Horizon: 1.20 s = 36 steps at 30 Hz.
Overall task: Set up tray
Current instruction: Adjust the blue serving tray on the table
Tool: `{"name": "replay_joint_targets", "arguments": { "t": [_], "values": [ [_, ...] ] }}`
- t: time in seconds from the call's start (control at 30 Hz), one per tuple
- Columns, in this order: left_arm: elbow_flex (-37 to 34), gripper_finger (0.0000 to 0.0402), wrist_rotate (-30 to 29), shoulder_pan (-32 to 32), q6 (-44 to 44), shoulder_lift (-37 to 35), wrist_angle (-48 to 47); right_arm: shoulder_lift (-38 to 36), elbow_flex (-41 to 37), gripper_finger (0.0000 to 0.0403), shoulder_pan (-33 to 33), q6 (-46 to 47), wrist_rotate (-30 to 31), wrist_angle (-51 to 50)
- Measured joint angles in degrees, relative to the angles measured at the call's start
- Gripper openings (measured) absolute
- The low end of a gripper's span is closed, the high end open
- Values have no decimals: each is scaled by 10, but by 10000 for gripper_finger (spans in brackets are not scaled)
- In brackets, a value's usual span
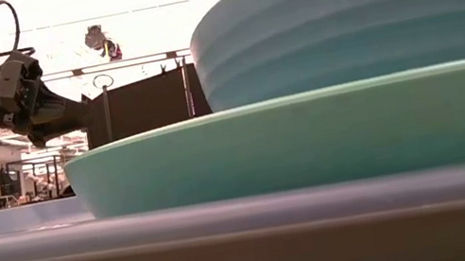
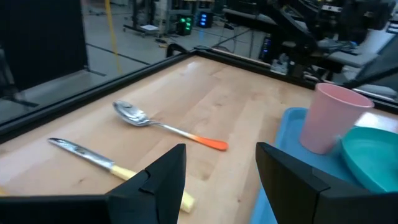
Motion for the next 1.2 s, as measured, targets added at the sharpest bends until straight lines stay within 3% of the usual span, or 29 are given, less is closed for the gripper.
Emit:
{"name": "replay_joint_targets", "arguments": {
  "t": [0.23, 0.37, 0.53, 0.67, 0.83, 1.03, 1.2],
  "values": [
    [0, 200, -17, 0, 0, 0, 0, -30, 24, 89, 5, 61, 31, -155],
    [0, 200, -16, 0, 0, 0, 0, -31, 25, 89, 0, 86, 32, -180],
    [0, 200, -16, 0, -16, 0, 0, -31, 26, 89, -16, 130, -35, -204],
    [0, 200, -17, 0, -51, 0, 0, -31, 26, 89, -48, 210, -88, -284],
    [0, 200, -17, 0, -52, 0, 0, -31, 27, 89, -112, 286, -180, -334],
    [0, 200, -17, 0, -47, 0, 0, -31, 28, 89, -196, 301, -286, -345],
    [0, 200, -17, 0, -46, 0, 0, -21, 45, 89, -271, 350, -358, -435]
  ]
}}
